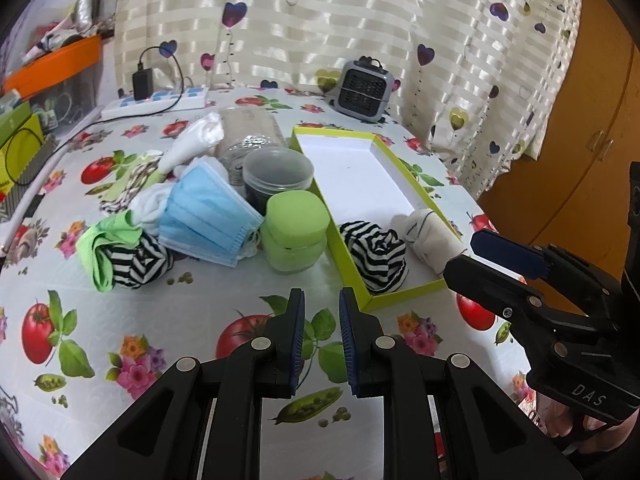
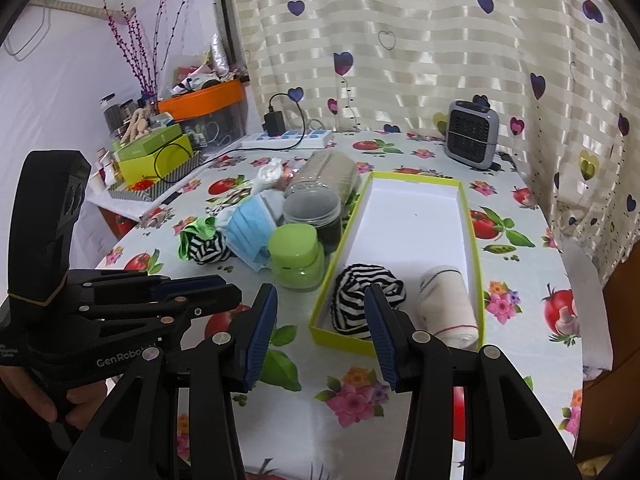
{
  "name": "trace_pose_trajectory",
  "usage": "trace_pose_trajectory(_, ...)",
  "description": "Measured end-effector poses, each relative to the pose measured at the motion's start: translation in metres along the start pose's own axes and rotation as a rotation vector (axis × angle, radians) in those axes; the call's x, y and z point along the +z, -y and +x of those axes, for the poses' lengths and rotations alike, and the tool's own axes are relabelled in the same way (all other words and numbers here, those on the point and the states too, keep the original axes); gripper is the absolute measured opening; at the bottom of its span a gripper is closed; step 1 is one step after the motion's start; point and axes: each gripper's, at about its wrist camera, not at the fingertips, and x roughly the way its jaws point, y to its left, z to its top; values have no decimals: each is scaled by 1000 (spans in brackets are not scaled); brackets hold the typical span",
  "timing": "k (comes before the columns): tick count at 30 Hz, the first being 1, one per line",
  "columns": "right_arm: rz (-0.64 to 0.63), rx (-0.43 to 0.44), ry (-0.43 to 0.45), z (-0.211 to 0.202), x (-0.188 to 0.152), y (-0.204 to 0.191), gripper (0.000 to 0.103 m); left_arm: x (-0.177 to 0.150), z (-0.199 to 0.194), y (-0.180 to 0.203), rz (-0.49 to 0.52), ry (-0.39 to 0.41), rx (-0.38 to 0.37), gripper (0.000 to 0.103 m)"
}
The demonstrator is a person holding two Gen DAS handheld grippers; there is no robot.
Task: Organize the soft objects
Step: 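Move both grippers back from the box to the pile of cloths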
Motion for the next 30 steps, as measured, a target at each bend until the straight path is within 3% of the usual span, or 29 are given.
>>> trace_pose_trajectory(14, -49, 42, -3, 7, 4, -18, 46, -4, -6, -26, -61, 7, 31, 17)
trace_pose_trajectory(30, -129, 117, -11, 30, 18, -52, 46, -4, -20, -89, -188, 33, 109, 22)
